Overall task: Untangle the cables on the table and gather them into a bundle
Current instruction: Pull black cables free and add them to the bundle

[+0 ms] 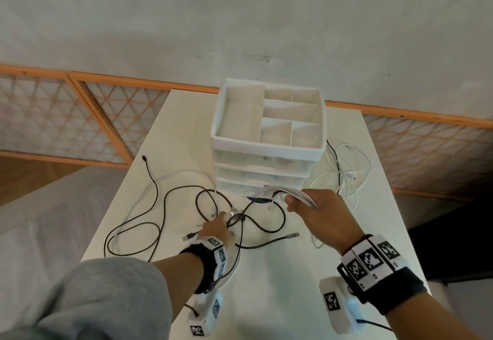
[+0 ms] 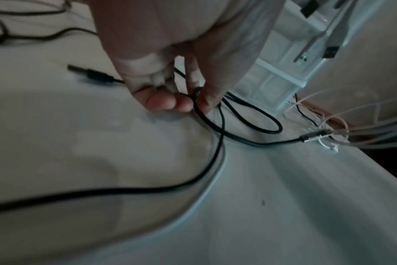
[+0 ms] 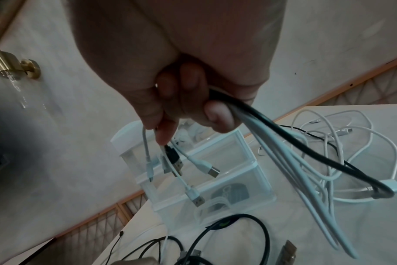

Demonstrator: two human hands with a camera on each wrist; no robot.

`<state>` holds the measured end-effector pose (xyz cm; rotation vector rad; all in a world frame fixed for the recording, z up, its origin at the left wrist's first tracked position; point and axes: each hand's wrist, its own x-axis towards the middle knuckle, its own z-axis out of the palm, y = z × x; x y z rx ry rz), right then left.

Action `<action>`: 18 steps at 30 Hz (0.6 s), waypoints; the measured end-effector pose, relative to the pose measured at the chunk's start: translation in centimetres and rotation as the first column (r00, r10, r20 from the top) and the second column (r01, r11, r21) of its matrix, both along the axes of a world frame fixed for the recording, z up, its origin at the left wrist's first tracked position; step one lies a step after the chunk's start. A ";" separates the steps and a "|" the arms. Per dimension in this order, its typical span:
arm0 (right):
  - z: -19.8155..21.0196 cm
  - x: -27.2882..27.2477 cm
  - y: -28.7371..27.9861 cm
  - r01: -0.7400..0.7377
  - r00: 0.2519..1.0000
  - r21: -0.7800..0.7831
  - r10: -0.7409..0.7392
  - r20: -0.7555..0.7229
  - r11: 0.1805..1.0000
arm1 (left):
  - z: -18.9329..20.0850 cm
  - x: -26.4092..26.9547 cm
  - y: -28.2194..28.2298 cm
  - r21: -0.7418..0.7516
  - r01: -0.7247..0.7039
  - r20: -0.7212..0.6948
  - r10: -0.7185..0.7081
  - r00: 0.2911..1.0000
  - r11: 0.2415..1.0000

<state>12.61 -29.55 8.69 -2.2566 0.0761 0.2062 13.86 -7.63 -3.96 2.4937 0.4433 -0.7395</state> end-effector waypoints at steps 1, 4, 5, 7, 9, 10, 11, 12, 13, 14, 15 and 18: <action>0.0 0.1 0.0 -0.006 1.000 -0.013 0.006 0.003 1.000 | 0.3 -0.1 0.2 0.024 0.053 0.008 -0.053 0.999 0.998; 0.1 0.5 0.0 -0.011 1.000 -0.016 0.011 0.029 1.000 | 2.7 0.2 0.2 -0.001 0.093 0.129 -0.092 0.987 0.996; 0.2 0.6 0.0 -0.013 0.999 0.000 0.013 0.043 1.000 | 3.9 0.4 0.2 -0.020 0.115 0.217 -0.108 0.970 0.993; 0.8 0.6 0.4 -0.032 0.996 0.048 0.028 0.080 0.998 | 6.5 0.8 0.3 -0.089 0.195 0.403 -0.143 0.904 0.977; 1.9 0.7 1.5 -0.093 0.989 0.123 0.078 0.123 0.988 | 9.6 0.7 0.1 -0.156 0.306 0.563 -0.170 0.809 0.939; 2.3 0.8 2.1 -0.155 0.979 0.135 0.135 0.152 0.979 | 11.0 0.6 -0.1 -0.182 0.358 0.637 -0.167 0.753 0.916; 2.4 1.0 2.5 -0.215 0.966 0.131 0.190 0.177 0.968 | 12.2 0.5 -0.3 -0.193 0.400 0.704 -0.158 0.693 0.896; 2.4 1.3 2.8 -0.254 0.955 0.111 0.231 0.186 0.961 | 13.1 0.5 -0.4 -0.192 0.433 0.758 -0.148 0.636 0.881; 2.4 1.6 3.0 -0.277 0.949 0.082 0.259 0.180 0.957 | 13.8 0.5 -0.5 -0.179 0.456 0.791 -0.148 0.593 0.872; 2.5 1.8 3.1 -0.289 0.945 0.048 0.277 0.176 0.956 | 14.2 0.6 -0.4 -0.163 0.467 0.805 -0.157 0.572 0.869; 2.6 2.0 3.0 -0.289 0.942 0.026 0.280 0.184 0.957 | 14.3 0.6 -0.2 -0.145 0.470 0.798 -0.178 0.576 0.871; 3.5 2.2 2.0 -0.268 0.921 0.020 0.250 0.298 0.963 | 13.3 0.7 1.2 -0.273 0.436 0.598 -0.204 0.775 0.858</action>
